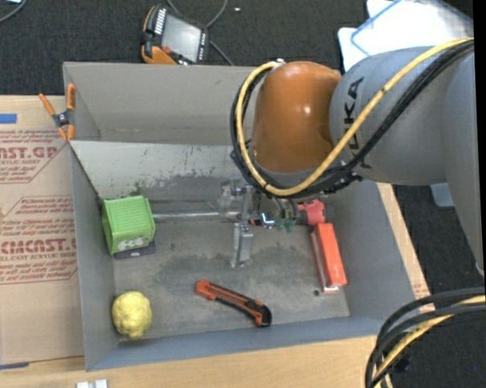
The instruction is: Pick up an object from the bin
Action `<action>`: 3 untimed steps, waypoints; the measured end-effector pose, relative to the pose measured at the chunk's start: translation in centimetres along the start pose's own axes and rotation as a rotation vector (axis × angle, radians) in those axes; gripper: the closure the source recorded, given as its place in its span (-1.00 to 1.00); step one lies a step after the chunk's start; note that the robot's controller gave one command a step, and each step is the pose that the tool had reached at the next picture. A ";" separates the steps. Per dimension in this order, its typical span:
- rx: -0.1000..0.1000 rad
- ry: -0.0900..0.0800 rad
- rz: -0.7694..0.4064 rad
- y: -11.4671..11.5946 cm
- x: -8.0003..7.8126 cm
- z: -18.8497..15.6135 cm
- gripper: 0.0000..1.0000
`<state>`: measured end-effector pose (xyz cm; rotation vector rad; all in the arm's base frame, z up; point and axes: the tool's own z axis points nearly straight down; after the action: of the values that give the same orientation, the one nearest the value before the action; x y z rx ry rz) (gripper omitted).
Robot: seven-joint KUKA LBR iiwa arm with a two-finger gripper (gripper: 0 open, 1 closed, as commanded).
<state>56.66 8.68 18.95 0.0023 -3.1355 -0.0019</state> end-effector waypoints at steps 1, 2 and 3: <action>0.000 -0.008 0.002 -0.1 -0.2 -0.4 -1.00; 0.000 0.001 0.129 -4.9 6.7 12.3 -1.00; -0.006 -0.022 0.136 -5.5 5.9 5.4 -1.00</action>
Offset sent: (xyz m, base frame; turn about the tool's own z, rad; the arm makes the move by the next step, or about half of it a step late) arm -0.0653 -0.0493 -0.1195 0.1275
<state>50.77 3.12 13.54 -0.2126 -3.1498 -0.0105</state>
